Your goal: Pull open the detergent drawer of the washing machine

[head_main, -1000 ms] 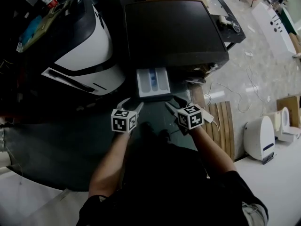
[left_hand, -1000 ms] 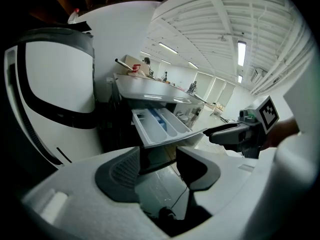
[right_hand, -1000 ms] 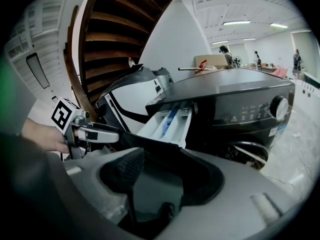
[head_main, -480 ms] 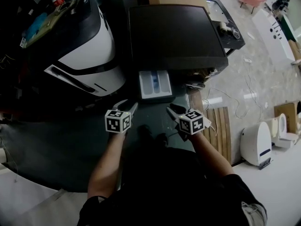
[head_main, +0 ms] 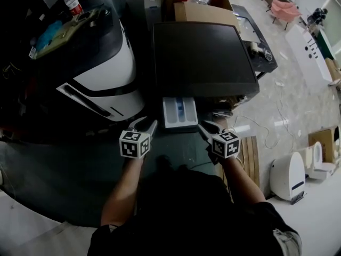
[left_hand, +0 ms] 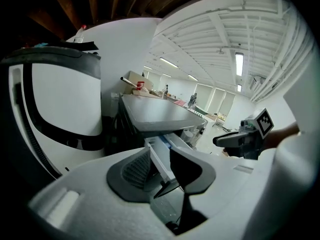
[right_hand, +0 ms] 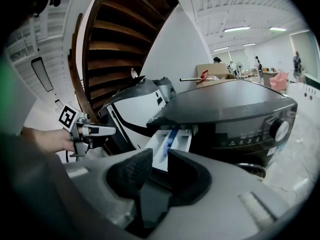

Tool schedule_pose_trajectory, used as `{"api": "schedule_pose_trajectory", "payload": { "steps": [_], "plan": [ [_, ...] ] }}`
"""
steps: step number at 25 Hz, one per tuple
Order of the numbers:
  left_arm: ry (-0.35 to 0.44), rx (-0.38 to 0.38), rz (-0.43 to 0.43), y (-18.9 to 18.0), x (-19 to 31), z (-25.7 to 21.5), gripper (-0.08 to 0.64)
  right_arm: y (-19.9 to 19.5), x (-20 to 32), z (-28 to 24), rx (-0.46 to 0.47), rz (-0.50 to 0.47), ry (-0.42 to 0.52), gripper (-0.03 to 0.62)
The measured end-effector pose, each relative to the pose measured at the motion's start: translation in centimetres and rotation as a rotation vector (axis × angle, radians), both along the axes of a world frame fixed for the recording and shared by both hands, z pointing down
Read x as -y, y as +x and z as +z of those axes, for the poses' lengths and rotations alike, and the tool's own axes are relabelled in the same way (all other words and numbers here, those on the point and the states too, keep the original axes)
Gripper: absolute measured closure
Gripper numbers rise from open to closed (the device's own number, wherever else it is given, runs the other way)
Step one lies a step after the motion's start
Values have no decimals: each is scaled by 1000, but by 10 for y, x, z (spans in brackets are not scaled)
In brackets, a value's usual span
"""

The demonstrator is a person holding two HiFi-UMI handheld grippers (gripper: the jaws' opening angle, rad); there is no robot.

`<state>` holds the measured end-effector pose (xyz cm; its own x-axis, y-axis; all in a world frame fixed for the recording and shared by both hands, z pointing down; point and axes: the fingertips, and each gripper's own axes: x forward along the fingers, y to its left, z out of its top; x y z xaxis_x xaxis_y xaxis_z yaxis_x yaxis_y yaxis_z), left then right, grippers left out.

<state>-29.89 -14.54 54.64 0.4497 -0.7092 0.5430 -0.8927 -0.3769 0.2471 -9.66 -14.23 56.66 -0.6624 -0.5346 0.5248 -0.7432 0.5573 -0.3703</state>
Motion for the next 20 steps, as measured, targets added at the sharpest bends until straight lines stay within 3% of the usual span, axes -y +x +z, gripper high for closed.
{"api": "schedule_pose_trajectory", "payload": {
  "steps": [14, 20],
  "plan": [
    [94, -51, -8, -19, 47, -40, 468, -30, 32, -24, -8, 12, 52, 494],
    [117, -36, 13, -20, 53, -51, 480, -34, 41, -41, 0, 21, 78, 494]
  ]
}}
